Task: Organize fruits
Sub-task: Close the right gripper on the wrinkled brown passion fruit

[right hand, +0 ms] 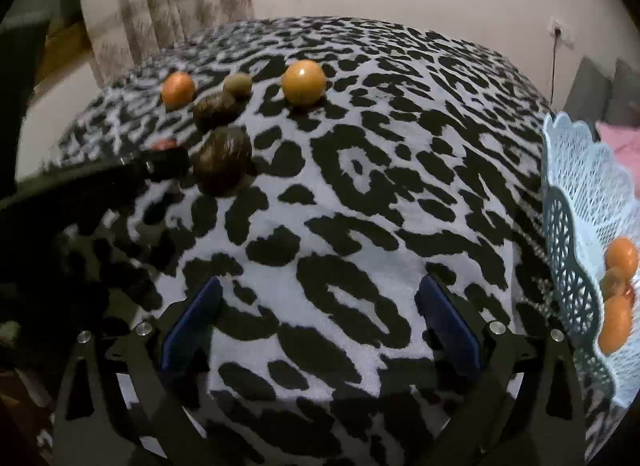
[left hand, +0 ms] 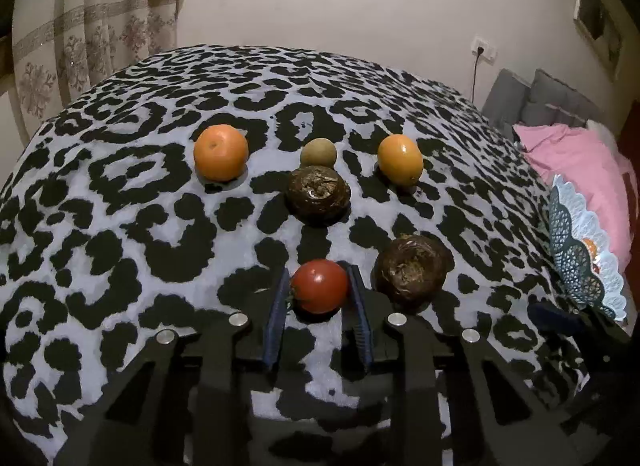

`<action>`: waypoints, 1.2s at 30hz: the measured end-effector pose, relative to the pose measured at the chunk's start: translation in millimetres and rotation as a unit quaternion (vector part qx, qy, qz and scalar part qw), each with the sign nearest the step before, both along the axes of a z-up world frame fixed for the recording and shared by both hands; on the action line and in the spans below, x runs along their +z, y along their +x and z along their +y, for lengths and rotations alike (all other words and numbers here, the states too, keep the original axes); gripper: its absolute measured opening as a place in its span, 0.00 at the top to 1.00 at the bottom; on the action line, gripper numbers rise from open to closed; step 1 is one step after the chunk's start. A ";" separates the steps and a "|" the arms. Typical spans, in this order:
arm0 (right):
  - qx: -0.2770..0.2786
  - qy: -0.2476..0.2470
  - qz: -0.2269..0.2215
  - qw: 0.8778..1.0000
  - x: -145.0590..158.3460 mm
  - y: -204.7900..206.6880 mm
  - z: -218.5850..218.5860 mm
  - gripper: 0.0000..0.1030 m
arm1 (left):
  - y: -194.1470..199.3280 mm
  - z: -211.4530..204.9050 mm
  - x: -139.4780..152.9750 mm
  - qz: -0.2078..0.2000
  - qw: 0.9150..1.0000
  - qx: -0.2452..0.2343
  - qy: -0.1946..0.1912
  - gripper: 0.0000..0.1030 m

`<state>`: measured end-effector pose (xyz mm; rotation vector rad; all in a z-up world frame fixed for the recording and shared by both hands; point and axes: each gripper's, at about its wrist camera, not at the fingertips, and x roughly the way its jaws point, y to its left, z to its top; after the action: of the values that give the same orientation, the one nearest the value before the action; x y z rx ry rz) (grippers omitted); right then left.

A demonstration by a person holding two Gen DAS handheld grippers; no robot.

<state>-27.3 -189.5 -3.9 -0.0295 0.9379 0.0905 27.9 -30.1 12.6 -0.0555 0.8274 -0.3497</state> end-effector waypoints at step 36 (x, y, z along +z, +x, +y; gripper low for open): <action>0.094 -0.034 -0.027 0.995 12.4 73.6 66.8 0.43 | -2.0 32.1 7.2 -0.025 0.994 0.101 -0.025 0.72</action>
<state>46.4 -122.7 8.5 -0.1816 0.8822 0.2309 25.9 2.0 19.8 -0.1755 0.7562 -0.1805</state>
